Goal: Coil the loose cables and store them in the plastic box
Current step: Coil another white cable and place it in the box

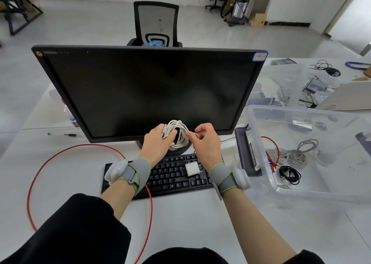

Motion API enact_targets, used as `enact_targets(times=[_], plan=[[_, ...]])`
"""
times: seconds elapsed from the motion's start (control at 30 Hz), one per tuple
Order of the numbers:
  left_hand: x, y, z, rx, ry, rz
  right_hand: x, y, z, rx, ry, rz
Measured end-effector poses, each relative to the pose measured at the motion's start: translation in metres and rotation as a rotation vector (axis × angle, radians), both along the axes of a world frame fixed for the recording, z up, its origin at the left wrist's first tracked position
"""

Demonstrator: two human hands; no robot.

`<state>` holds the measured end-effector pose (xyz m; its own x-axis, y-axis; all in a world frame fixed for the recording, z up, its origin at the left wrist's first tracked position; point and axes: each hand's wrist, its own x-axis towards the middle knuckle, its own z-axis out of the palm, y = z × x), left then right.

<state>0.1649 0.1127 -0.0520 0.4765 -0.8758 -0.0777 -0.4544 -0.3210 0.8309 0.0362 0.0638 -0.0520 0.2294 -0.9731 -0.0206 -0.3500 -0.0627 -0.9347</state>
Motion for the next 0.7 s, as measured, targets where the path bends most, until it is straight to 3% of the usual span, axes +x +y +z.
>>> enact_targets(times=[0.1,0.33,0.43,0.6,0.7], plan=[[-0.0033,-0.0025,0.002,-0.027,0.01,-0.001,0.0017,0.0014,-0.0013,-0.043,-0.073,-0.061],[-0.0099,-0.0035,0.0042,-0.063,0.062,-0.034,0.0021,0.003,-0.0057,-0.167,0.148,0.04],[-0.0092,-0.0022,0.0041,-0.061,0.19,-0.044,0.0026,0.0032,-0.0078,-0.179,0.12,0.003],[-0.0089,-0.003,0.0084,-0.083,0.327,-0.07,0.0039,0.0014,-0.0092,0.036,-0.184,-0.113],[-0.0109,-0.003,0.0103,-0.105,0.38,-0.099,0.0003,-0.0023,-0.0078,0.388,-0.435,-0.141]])
